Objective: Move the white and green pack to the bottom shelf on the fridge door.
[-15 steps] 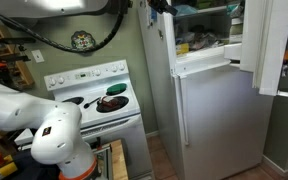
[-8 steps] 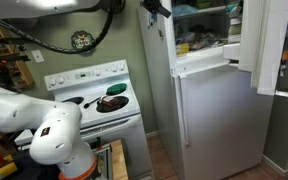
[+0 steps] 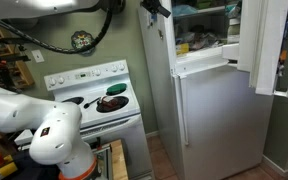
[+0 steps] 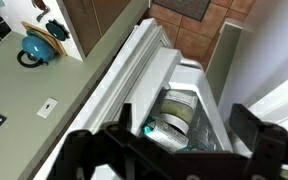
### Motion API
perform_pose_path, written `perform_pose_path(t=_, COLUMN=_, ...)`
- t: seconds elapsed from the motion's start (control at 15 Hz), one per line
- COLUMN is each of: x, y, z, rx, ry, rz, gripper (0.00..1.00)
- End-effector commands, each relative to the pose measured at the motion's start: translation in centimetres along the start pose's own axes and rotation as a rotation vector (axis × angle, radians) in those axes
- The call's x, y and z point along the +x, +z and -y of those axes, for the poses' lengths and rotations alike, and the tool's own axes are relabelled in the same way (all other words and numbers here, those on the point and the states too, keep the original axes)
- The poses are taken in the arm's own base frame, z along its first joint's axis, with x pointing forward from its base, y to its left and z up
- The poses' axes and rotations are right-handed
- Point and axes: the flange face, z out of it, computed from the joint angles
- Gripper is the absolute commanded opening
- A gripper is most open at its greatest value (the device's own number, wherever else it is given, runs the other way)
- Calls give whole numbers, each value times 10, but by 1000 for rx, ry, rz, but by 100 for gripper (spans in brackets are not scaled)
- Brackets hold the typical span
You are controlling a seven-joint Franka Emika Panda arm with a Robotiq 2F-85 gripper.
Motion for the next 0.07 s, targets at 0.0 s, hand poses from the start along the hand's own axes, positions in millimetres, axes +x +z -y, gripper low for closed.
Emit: perform_pose_path(t=0.0, x=1, y=0, z=0, rx=0, ry=0, rz=1, gripper=100)
